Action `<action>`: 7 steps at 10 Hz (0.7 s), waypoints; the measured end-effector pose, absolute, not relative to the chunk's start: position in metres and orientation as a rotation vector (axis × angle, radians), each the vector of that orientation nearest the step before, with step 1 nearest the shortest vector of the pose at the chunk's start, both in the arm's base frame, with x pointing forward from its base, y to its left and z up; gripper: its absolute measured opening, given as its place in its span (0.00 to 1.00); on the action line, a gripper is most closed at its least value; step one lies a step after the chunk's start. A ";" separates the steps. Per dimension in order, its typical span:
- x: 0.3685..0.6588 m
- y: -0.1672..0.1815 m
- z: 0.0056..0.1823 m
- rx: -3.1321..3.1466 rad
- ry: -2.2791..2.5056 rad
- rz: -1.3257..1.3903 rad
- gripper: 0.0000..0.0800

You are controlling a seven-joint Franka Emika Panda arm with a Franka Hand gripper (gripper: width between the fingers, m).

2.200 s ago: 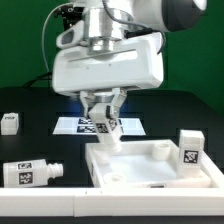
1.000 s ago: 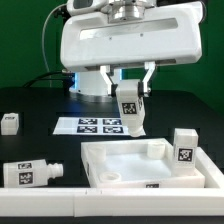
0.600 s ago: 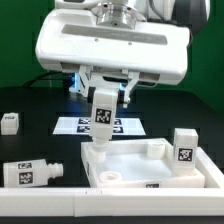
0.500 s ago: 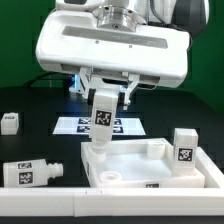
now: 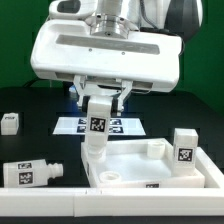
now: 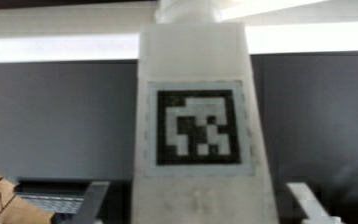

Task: Assemble square table

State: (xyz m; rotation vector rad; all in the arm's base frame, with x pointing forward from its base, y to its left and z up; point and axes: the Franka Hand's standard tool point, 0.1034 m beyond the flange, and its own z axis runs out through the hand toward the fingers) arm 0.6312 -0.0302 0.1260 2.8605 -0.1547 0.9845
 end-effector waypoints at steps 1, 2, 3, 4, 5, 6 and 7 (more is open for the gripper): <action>0.630 -0.026 0.120 2.872 -0.161 0.988 0.36; 0.630 -0.020 0.112 2.889 -0.164 0.975 0.36; 0.632 -0.014 0.106 2.895 -0.160 0.971 0.36; 0.632 -0.010 0.101 2.899 -0.155 0.964 0.36; 0.632 -0.007 0.099 2.899 -0.150 0.966 0.36; 0.634 -0.005 0.099 2.899 -0.147 0.969 0.36; 0.634 -0.007 0.099 2.897 -0.149 0.968 0.36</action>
Offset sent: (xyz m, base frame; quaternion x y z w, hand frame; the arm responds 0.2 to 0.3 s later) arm 0.0114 0.0176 -0.0137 0.0006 0.0273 0.0211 0.9994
